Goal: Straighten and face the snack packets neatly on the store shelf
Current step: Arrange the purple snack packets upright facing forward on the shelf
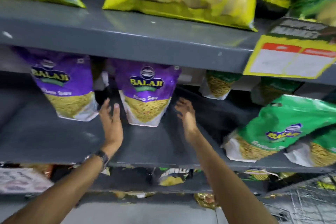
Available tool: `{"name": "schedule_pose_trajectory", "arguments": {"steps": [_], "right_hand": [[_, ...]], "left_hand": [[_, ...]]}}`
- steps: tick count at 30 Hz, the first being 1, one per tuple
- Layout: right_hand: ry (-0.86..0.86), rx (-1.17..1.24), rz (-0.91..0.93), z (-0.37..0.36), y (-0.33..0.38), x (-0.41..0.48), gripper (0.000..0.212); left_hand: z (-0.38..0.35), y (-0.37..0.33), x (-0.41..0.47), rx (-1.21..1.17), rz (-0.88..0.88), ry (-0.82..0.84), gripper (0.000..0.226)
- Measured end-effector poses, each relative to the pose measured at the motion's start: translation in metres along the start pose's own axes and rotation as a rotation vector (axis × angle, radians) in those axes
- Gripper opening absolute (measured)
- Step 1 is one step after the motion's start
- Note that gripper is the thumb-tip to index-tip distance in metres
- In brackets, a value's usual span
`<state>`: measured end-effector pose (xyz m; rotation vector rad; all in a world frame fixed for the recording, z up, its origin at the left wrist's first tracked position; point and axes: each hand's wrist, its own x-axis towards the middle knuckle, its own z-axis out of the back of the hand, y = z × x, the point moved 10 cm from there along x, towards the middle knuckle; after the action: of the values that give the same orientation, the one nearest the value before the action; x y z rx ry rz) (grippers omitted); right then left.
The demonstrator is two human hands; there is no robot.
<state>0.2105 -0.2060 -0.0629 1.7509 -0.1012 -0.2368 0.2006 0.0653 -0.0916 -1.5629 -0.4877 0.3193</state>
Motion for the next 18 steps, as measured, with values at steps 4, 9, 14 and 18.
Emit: {"name": "schedule_pose_trajectory", "arguments": {"steps": [4,9,14,18], "right_hand": [[0.121,-0.081,-0.037,-0.045,-0.01,0.015,0.03],[0.069,-0.073,-0.04,-0.049,-0.016,0.015,0.032],[0.054,-0.103,-0.034,-0.05,-0.012,0.001,0.029],[0.045,-0.109,-0.015,-0.042,-0.012,-0.02,0.027]], "left_hand": [[-0.008,0.026,0.031,0.035,0.182,0.209,0.048],[-0.041,0.018,0.026,-0.043,0.337,0.499,0.037],[-0.039,0.016,0.023,0.002,0.317,0.502,0.033],[-0.033,0.015,0.008,-0.008,0.288,0.53,0.039]]}}
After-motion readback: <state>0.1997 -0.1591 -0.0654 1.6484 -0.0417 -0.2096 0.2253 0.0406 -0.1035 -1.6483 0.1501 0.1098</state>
